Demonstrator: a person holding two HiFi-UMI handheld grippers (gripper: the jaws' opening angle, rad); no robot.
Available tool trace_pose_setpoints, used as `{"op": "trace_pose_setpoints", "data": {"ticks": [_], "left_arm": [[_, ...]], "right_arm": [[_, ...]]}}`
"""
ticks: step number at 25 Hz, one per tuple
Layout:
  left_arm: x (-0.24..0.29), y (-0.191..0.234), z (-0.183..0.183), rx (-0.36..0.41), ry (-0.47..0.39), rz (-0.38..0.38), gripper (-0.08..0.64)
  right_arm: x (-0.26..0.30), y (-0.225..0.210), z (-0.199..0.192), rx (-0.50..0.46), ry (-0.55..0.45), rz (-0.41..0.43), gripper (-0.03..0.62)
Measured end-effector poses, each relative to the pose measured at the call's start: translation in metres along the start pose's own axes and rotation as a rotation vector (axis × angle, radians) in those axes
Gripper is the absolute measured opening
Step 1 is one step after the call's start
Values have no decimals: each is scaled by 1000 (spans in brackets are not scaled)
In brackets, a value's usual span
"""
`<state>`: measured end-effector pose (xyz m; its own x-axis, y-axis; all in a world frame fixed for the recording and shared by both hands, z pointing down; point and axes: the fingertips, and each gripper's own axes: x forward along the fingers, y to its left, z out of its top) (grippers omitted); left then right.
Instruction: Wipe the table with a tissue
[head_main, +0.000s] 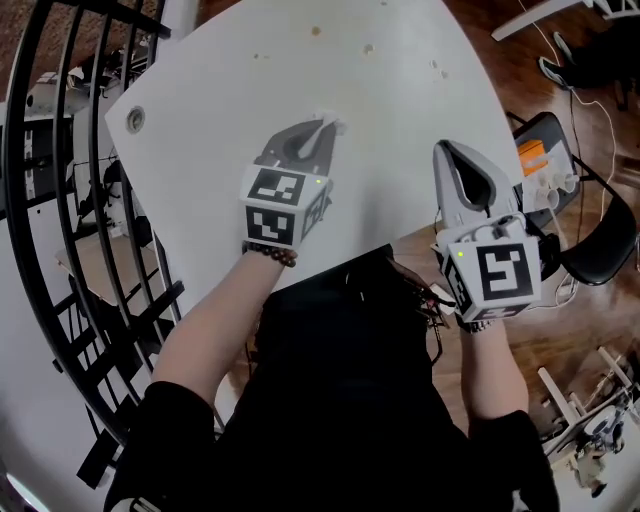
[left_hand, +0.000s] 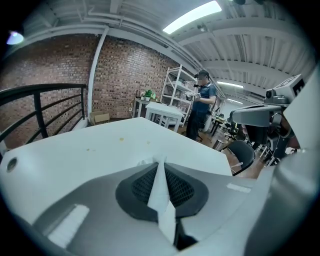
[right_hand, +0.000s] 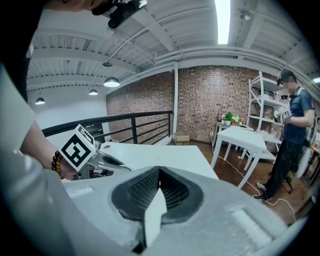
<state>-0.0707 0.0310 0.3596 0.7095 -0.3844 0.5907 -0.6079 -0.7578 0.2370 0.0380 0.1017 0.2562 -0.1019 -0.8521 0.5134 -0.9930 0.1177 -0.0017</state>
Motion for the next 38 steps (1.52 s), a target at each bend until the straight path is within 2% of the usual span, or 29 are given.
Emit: {"op": "trace_pose_setpoints", "data": {"ticks": [12,26,38], "left_arm": [[23,-4,-19,-8,37,-11,25],[60,-18,-45,-49,170,14,25],[82,-32,-47,-87,195,63,25]], "right_arm": [[-7,-4,2,-45,-51,3,-8],[4,-46,-13,-34,-58,65,-8],[13,-82,-20,-26,-50,111,-8]]}}
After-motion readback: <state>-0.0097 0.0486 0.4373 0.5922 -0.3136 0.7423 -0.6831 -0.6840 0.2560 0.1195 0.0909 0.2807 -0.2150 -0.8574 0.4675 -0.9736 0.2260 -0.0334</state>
